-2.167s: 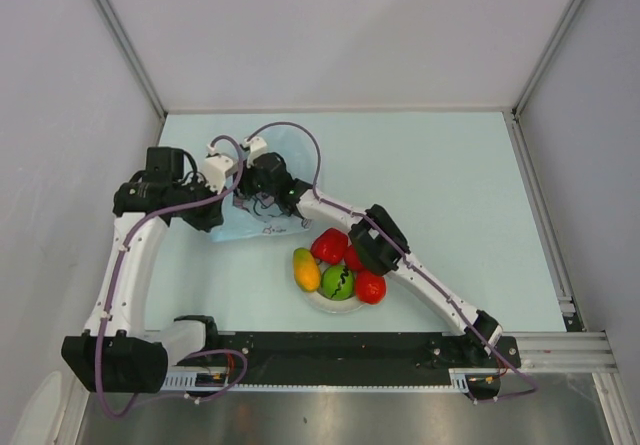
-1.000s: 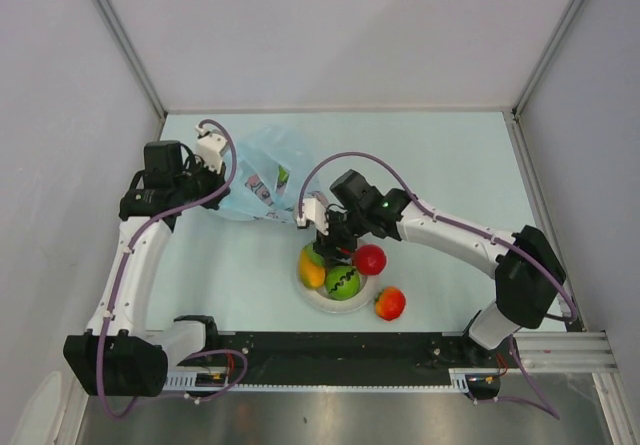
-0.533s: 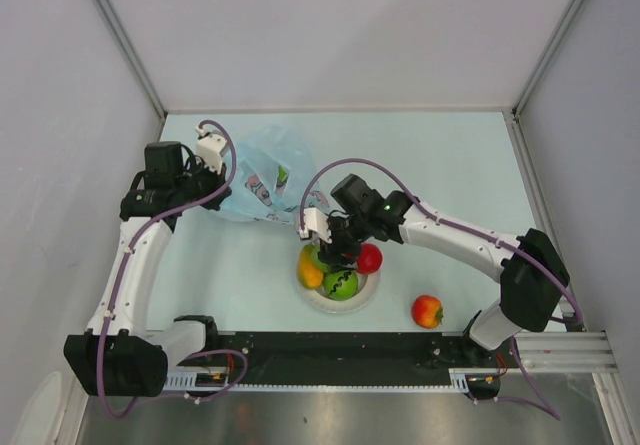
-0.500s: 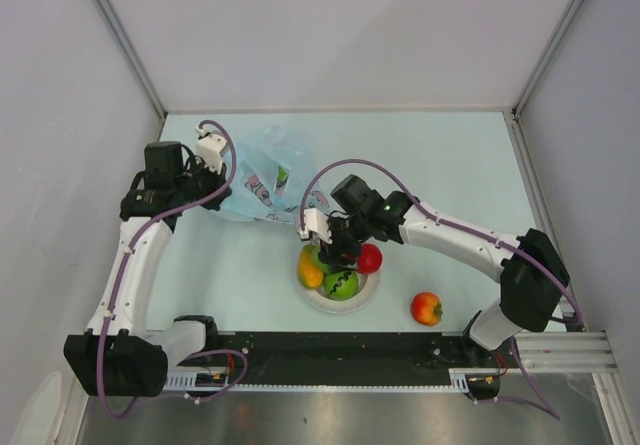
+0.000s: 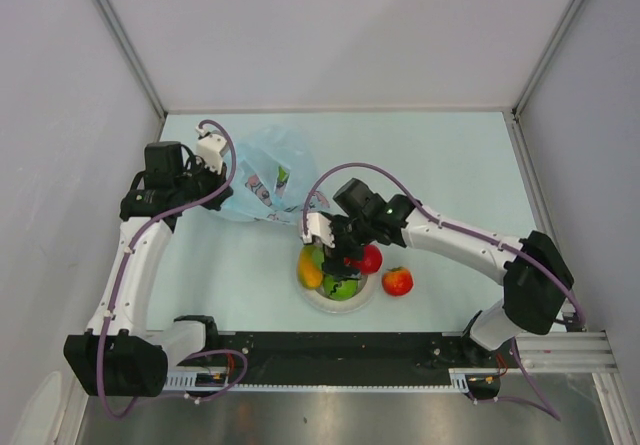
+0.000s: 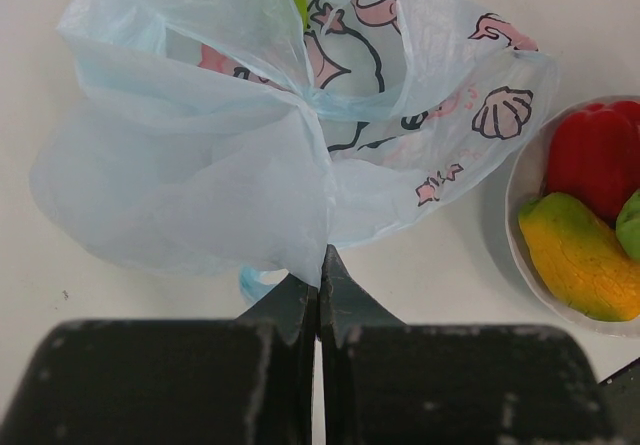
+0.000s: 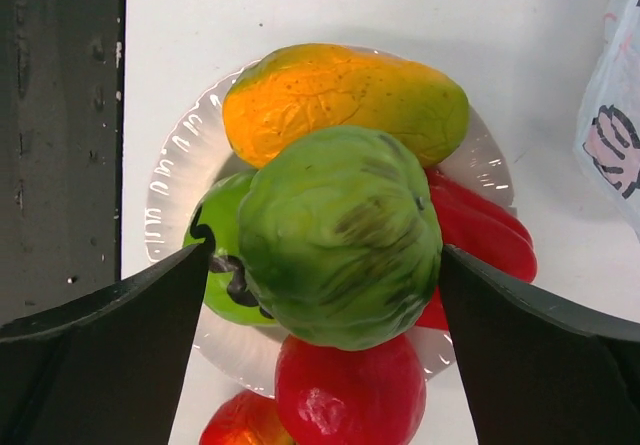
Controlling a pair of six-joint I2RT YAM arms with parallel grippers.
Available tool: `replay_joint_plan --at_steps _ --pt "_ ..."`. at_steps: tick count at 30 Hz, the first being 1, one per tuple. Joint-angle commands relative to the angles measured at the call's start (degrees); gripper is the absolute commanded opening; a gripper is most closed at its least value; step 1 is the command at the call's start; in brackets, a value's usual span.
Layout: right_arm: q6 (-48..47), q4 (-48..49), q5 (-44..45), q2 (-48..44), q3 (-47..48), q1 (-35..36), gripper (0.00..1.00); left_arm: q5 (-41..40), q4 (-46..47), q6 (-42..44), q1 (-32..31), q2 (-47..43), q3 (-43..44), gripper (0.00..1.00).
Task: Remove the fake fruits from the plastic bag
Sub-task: Place the fake fruit on the plate, then pick up the fake fruit from the center of the board.
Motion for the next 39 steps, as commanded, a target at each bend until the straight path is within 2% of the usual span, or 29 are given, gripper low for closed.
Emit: replay_joint_plan --at_steps 1,8,15,18,19,24,27,36,39 --pt "0.0 0.2 -1.1 -5.2 -0.2 0.2 1.00 2.1 1.5 -1.0 0.3 -0.8 0.4 0.00" --pt "1.8 -3.6 2.0 -13.5 -0.2 -3.7 1.00 2.8 1.5 -1.5 0.3 -1.0 0.7 0.00" --pt "6.7 -12.5 5.2 -17.7 -6.6 -16.4 1.00 2.0 1.4 -1.1 0.3 -1.3 -0.2 0.00" --pt "2.3 -19.8 3.1 -16.6 -8.1 -20.2 1.00 1.5 1.0 -0.4 0.3 -1.4 -0.9 0.00" --pt "-1.7 -21.3 2.9 -16.5 -9.2 -20.9 1.00 1.1 0.9 -0.3 0.3 -1.5 -1.1 0.00" --pt "-10.4 -26.7 -1.1 -18.4 -13.3 -20.3 1.00 0.3 0.7 0.2 0.3 -1.3 -1.5 0.00" --pt "-11.9 -26.3 -1.6 -17.7 -15.8 -18.4 1.00 0.1 0.7 0.2 0.3 -1.1 -1.5 0.01" --pt "-6.9 -11.4 4.1 -13.4 -22.1 -15.8 1.00 -0.2 0.7 -0.2 0.3 -1.1 -1.4 0.00" --pt "-6.3 -8.2 5.0 -14.3 -23.8 -15.8 0.92 -0.2 0.7 -0.2 0.3 -1.2 -1.2 0.00"
